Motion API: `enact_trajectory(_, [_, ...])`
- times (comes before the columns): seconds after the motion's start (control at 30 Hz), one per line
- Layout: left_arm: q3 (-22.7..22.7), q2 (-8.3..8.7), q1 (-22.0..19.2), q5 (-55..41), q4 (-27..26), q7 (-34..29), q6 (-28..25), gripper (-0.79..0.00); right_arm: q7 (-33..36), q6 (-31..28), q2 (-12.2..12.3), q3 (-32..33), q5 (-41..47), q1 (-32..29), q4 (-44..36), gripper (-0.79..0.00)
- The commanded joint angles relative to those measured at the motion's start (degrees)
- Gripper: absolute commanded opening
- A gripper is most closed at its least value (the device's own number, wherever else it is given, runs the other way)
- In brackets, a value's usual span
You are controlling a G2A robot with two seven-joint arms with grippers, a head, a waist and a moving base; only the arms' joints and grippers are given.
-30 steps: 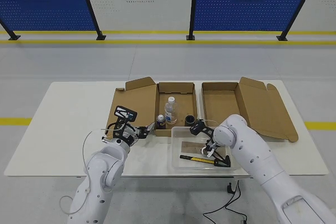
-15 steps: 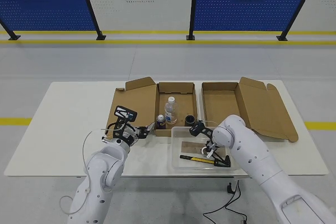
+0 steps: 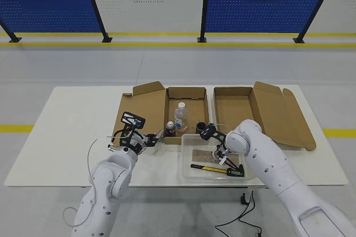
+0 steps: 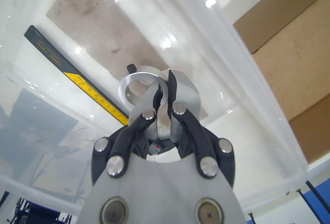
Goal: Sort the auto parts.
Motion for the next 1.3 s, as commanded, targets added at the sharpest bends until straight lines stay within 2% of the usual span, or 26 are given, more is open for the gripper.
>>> enact_trajectory(0.0, [0.0,0.00,0.0,0.0,0.0,0.0,0.0,0.000,0.9,-0.7,0.4,1.2,0.8,-0.4,-1.7,-0.785])
enact_trajectory(0.13, [0.0,0.00,0.0,0.0,0.0,0.0,0.0,0.000,1.4,-2.3,1.5,4.0,1.9,-1.8,-5.3,-0.785])
enact_trajectory(0.3, [0.0,0.00,0.0,0.0,0.0,0.0,0.0,0.000,3.3,-7.5,3.3,8.7,4.1,-4.2,-11.6,-0.785])
enact_trajectory(0.47, [0.0,0.00,0.0,0.0,0.0,0.0,0.0,0.000,4.4,-9.2,4.7,13.0,8.3,-6.4,-16.0,-0.785])
enact_trajectory(0.67, [0.0,0.00,0.0,0.0,0.0,0.0,0.0,0.000,6.3,-7.3,6.5,15.7,18.8,-6.9,-19.1,-0.785])
enact_trajectory(0.87, [0.0,0.00,0.0,0.0,0.0,0.0,0.0,0.000,11.7,-1.9,8.9,16.9,34.6,-5.1,-19.5,-0.785])
enact_trajectory(0.97, [0.0,0.00,0.0,0.0,0.0,0.0,0.0,0.000,13.6,0.0,10.2,16.8,39.4,-4.1,-19.1,-0.785])
enact_trajectory(1.07, [0.0,0.00,0.0,0.0,0.0,0.0,0.0,0.000,14.7,1.1,11.3,16.5,43.5,-3.1,-18.5,-0.785])
enact_trajectory(1.27, [0.0,0.00,0.0,0.0,0.0,0.0,0.0,0.000,13.9,0.3,13.1,15.3,45.3,-1.3,-17.1,-0.785])
